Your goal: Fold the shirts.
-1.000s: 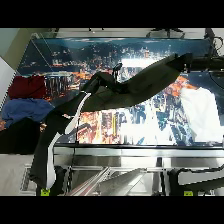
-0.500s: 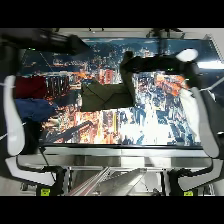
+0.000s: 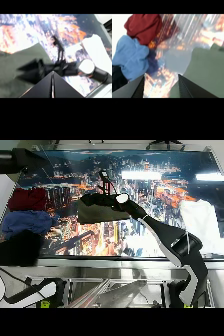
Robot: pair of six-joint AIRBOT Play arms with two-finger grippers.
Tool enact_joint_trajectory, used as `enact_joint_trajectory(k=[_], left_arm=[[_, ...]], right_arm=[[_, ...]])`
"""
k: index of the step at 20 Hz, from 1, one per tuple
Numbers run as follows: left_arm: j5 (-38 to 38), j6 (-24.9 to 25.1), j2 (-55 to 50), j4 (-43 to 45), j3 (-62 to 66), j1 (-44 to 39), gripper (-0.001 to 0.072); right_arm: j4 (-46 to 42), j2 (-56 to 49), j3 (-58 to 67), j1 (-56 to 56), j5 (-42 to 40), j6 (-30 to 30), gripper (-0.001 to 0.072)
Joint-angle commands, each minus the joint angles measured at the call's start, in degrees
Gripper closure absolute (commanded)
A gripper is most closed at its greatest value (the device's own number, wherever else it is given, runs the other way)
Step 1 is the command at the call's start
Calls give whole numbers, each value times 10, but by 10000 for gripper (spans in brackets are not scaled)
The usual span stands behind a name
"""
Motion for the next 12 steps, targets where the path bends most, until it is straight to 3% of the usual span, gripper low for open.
enact_joint_trajectory(k=[1, 5, 7, 12], left_arm=[[5, 15, 30, 1, -62, 22, 693], [10, 21, 32, 0, -97, 21, 693], [10, 21, 32, 1, -112, 21, 693], [7, 31, 32, 1, -137, 21, 693]], right_arm=[[-59, 45, 0, -73, 77, 32, 262], [-256, 90, 0, -217, 232, 242, 256], [-327, 75, 0, -272, 293, 311, 253], [-325, -23, 0, -322, 373, 347, 253]])
